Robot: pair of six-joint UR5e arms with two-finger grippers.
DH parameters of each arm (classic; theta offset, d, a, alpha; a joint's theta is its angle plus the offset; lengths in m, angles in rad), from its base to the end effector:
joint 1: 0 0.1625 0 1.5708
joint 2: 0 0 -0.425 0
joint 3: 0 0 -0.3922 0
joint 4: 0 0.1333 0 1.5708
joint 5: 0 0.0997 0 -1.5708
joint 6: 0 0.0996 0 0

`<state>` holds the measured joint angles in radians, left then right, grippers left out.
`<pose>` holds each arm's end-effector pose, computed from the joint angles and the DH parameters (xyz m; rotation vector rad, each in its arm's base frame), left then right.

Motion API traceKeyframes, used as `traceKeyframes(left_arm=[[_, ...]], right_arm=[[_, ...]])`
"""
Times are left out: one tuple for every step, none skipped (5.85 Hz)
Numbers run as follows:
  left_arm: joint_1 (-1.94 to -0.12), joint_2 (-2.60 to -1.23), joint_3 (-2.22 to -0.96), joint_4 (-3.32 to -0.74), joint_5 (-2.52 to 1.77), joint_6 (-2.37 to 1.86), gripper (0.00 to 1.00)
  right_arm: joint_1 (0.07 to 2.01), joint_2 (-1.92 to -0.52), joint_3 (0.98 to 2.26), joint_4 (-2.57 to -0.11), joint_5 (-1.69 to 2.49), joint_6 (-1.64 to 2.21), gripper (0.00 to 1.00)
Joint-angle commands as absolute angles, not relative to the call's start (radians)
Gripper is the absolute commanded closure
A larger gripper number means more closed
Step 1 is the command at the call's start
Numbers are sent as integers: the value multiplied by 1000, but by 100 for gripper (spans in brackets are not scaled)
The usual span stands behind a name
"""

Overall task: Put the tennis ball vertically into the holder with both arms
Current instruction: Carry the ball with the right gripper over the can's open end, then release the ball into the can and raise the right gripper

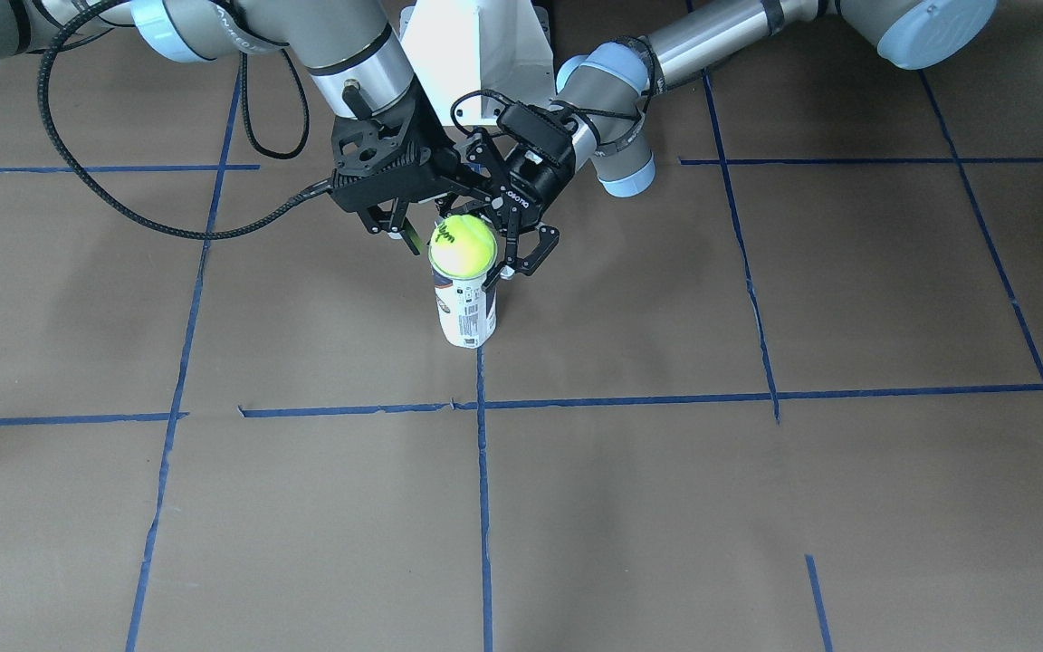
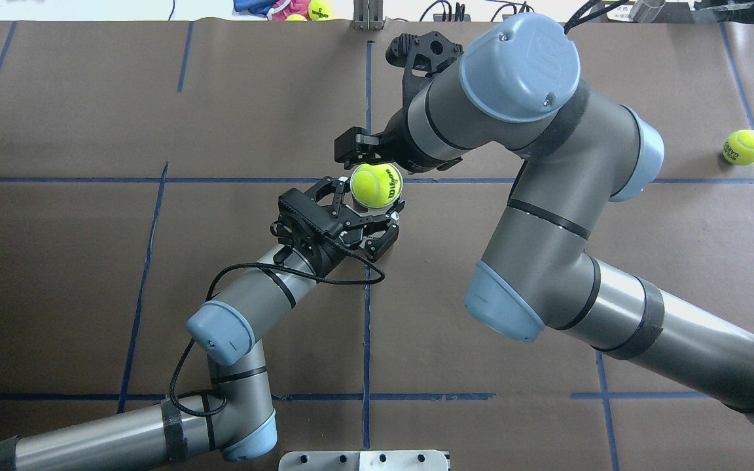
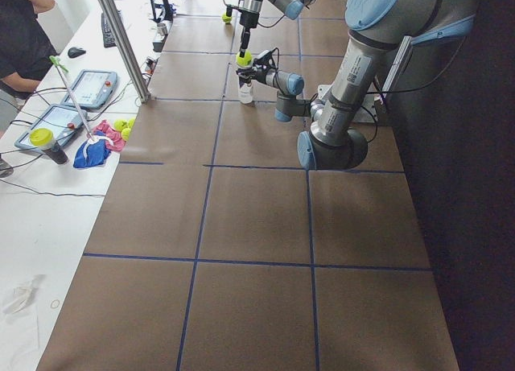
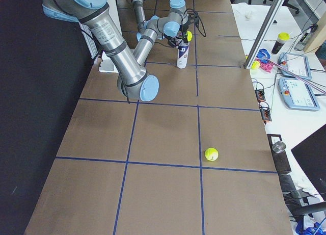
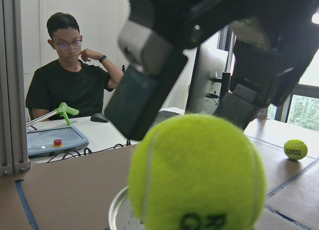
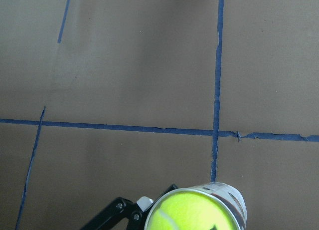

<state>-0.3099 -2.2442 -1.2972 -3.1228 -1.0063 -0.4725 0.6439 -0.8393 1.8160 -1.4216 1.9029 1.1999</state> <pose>0.5787 -0.3812 0.2182 1.4783 1.1783 -0.0146 -0.4444 -0.4596 0.1043 0.2826 -1.1168 0.0552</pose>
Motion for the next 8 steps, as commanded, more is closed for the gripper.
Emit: traceKeyframes(left_arm=[[-310, -2244, -1296, -3123, -1006, -472, 18], [-310, -2244, -1298, -3123, -1006, -472, 18], [-310, -2244, -1298, -3123, -1006, -472, 18], [-310, -2246, -1299, -3123, -1006, -472, 17], [-311, -2243, -1299, -3123, -1006, -472, 17], [-311, -2243, -1301, -3123, -1006, -472, 17], [-311, -2244, -1301, -3123, -1006, -472, 17], [-311, -2244, -1301, -3123, -1006, -472, 17]], right_arm=[[653, -853, 1828, -1422, 1914, 1183, 1], [732, -898, 1838, -1419, 1975, 1152, 1], [855, -987, 1836, -1416, 2090, 1003, 1], [984, -1105, 1821, -1417, 2164, 803, 1], [1047, -1133, 1730, -1419, 2166, 717, 1], [1115, -1144, 1600, -1408, 2161, 691, 2], [1214, -1143, 1465, -1408, 2160, 534, 2], [1270, -1152, 1362, -1407, 2158, 470, 1]])
